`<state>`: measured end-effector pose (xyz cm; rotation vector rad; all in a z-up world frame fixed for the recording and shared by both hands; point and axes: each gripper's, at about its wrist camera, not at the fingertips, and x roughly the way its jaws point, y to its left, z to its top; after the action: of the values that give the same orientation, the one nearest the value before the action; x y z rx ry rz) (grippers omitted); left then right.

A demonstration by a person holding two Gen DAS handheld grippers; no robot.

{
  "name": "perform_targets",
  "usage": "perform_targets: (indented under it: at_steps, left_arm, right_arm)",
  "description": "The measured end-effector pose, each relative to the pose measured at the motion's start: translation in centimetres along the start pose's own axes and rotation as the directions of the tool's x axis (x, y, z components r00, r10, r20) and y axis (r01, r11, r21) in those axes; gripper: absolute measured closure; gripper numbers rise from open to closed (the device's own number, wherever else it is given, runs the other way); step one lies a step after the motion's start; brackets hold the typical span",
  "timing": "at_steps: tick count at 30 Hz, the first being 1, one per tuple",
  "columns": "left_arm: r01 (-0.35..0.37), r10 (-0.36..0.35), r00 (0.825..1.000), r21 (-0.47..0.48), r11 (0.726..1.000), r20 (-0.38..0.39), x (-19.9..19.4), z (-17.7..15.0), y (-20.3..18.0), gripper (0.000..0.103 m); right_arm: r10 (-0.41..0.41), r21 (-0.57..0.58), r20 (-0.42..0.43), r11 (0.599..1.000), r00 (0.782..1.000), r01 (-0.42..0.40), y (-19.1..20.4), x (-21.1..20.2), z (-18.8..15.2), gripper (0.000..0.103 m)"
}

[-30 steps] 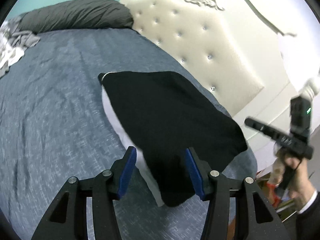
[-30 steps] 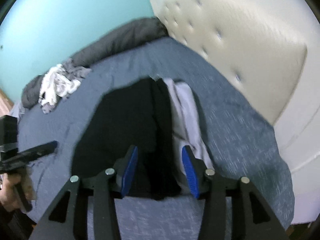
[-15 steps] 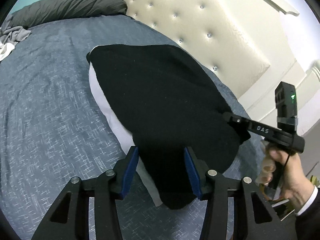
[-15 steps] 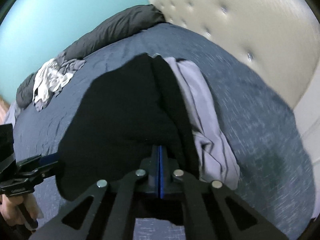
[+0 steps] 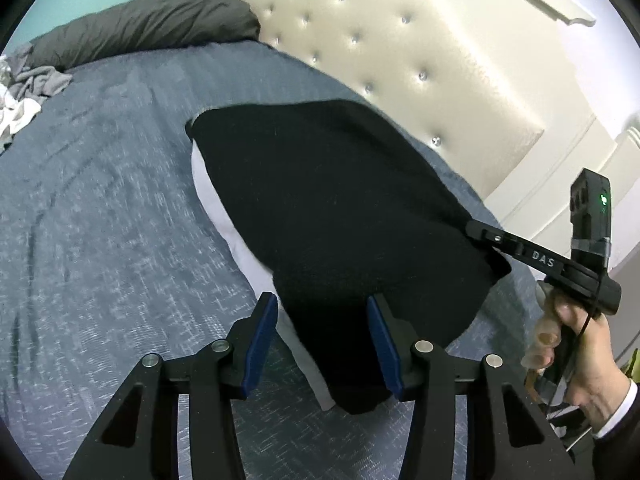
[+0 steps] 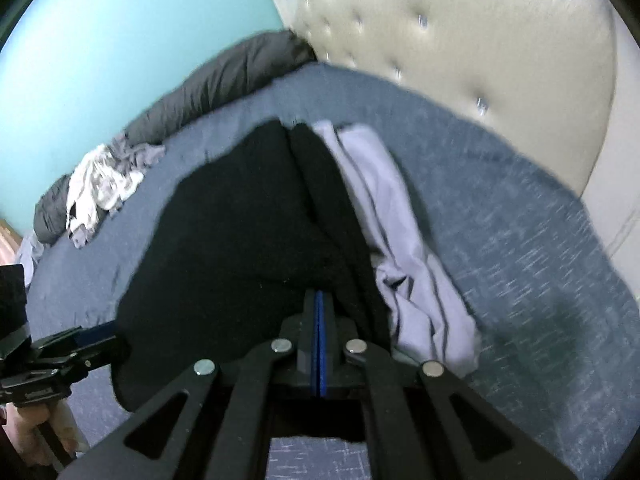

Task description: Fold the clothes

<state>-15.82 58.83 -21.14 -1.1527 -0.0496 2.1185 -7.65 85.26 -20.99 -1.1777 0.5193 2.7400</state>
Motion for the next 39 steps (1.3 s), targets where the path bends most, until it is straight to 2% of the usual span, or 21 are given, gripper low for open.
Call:
perform_targets:
  at_steps: [3, 9, 13, 17, 21, 27, 31, 34, 37, 39]
  left_arm:
    - [-0.001, 0.001, 1.000, 0.005, 1.000, -0.030, 0.8, -0.4, 0.3, 0.052]
    - [0.016, -0.017, 0.999, -0.029, 0.999, -0.036, 0.5, 0.5, 0.3, 0.052]
    - [0.012, -0.012, 1.000, -0.075, 0.997, -0.009, -0.2, 2.1, 1.6, 0.052]
    - [-0.017, 0.017, 1.000, -0.088, 0.996, 0.003, 0.0, 3.8, 3.0, 0.052]
    - [-0.036, 0.036, 0.999, -0.073, 0.997, -0.004, 0.8, 5.1, 3.9, 0.052]
    - [-0.027, 0.025, 0.999, -0.071, 0.997, -0.027, 2.6, 6.3, 5.1, 0.052]
    - [-0.028, 0.026, 0.999, -0.066, 0.997, -0.029, 3.8, 6.6, 5.9, 0.052]
    - [-0.018, 0.016, 0.999, -0.072, 0.997, -0.035, 4.6, 6.4, 6.5, 0.052]
    - [-0.019, 0.017, 0.999, -0.073, 0.997, -0.030, 4.3, 6.1, 7.0, 0.052]
    - [-0.024, 0.022, 0.999, -0.076, 0.997, -0.026, 3.9, 6.0, 7.3, 0.052]
  right_arm:
    - [-0.016, -0.026, 0.042, 1.000, 0.999, 0.017, 0.1, -1.4, -0.3, 0.103]
    - [-0.039, -0.005, -0.016, 0.999, 0.999, 0.039, -0.8, 0.1, -1.7, 0.103]
    - [-0.031, 0.020, 0.048, 0.999, 0.998, 0.030, -0.1, -1.4, 0.1, 0.103]
    - [0.012, -0.005, 0.078, 1.000, 0.997, -0.012, 1.8, -1.7, 4.0, 0.103]
    - [0.069, -0.035, -0.009, 0.997, 0.998, -0.069, 3.6, 1.3, 7.9, 0.101]
    - [0.069, -0.082, -0.145, 0.993, 0.987, -0.081, 5.7, 6.4, 10.6, 0.101]
    - [-0.022, -0.095, -0.191, 0.995, 0.981, 0.004, 5.1, 9.1, 11.6, 0.101]
    - [-0.048, -0.056, -0.213, 0.998, 0.976, 0.037, 3.5, 10.7, 12.1, 0.103]
    - [-0.086, -0.064, -0.253, 0.995, 0.964, 0.072, 2.6, 12.7, 11.8, 0.103]
    - [-0.087, -0.058, -0.253, 0.996, 0.964, 0.074, 2.3, 13.0, 11.6, 0.103]
